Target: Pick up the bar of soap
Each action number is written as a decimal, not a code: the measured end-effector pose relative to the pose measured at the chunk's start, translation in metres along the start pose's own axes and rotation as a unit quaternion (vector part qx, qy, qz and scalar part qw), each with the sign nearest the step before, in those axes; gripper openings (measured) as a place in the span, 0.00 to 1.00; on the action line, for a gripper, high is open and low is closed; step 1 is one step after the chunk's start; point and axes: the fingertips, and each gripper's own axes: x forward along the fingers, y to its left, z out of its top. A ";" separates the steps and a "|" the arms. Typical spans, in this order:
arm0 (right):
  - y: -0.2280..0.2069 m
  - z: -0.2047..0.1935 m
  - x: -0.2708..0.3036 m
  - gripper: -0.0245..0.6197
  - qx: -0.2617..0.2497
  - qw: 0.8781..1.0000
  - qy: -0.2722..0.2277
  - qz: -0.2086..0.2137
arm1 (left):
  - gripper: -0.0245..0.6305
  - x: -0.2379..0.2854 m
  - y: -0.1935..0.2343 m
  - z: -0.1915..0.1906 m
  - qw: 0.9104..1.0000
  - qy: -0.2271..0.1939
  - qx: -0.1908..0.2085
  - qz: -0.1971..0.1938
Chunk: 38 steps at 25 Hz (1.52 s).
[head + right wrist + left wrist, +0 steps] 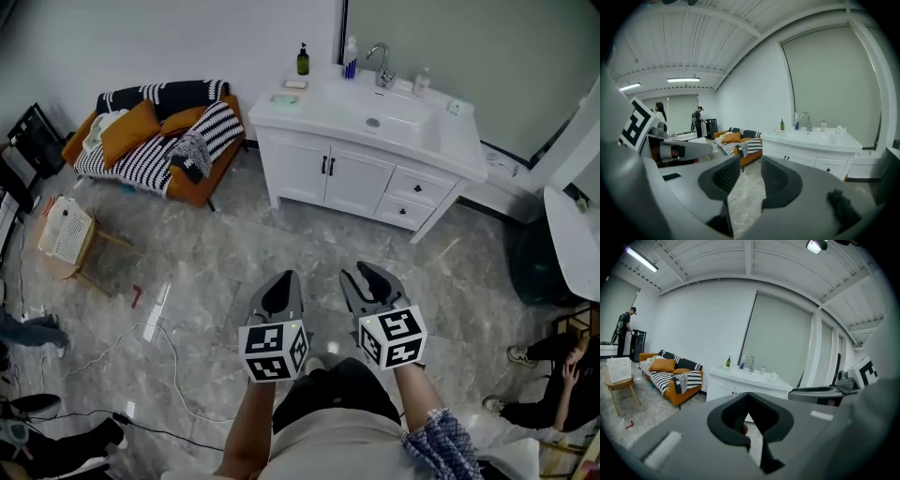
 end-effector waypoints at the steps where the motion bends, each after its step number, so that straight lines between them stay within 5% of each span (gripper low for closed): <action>1: -0.002 -0.001 -0.001 0.24 0.002 1.000 -0.001 -0.004 | 0.05 0.001 0.000 0.001 1.000 -0.004 0.000 0.001; 18: -0.024 -0.003 0.021 0.24 0.001 1.000 -0.009 -0.022 | 0.05 0.020 0.016 0.011 0.999 -0.030 -0.005 0.031; 23: -0.041 0.003 0.041 0.24 -0.005 1.000 -0.006 -0.019 | 0.05 0.046 0.018 0.010 1.000 -0.005 -0.006 0.026; 28: -0.064 0.012 0.063 0.24 -0.009 1.000 -0.005 -0.014 | 0.05 0.065 0.023 0.029 0.998 -0.042 -0.013 0.052; 38: -0.117 0.034 0.110 0.24 -0.033 0.999 0.001 0.020 | 0.05 0.134 0.010 0.048 0.997 -0.037 -0.011 0.071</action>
